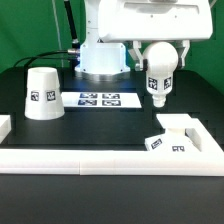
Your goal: Assemble lamp
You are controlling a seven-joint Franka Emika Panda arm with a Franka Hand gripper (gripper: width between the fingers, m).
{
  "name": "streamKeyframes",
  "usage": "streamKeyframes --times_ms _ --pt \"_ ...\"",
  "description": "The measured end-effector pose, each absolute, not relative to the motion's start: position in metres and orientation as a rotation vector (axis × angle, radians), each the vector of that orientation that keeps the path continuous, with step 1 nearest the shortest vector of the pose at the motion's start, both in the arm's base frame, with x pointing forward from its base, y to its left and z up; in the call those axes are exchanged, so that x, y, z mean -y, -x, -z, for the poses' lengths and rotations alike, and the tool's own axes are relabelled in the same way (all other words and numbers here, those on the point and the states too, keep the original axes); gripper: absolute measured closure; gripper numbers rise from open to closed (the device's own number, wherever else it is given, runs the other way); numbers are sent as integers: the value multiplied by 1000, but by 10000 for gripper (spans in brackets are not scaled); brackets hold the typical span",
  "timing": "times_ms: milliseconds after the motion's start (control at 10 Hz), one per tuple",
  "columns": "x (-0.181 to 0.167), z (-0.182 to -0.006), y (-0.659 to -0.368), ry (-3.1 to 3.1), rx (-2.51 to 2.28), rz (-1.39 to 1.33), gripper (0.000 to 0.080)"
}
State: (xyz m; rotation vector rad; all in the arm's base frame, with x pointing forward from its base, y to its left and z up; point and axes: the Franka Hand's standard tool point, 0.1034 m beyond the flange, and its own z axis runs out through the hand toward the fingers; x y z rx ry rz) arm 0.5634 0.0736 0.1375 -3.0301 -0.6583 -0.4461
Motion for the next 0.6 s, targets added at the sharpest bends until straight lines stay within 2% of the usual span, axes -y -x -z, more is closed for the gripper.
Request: streamKeyframes --times_ms 300,600 --pt "-78 -152 -586 3016 769 496 222" --pt "-80 -151 -610 3004 809 522 222"
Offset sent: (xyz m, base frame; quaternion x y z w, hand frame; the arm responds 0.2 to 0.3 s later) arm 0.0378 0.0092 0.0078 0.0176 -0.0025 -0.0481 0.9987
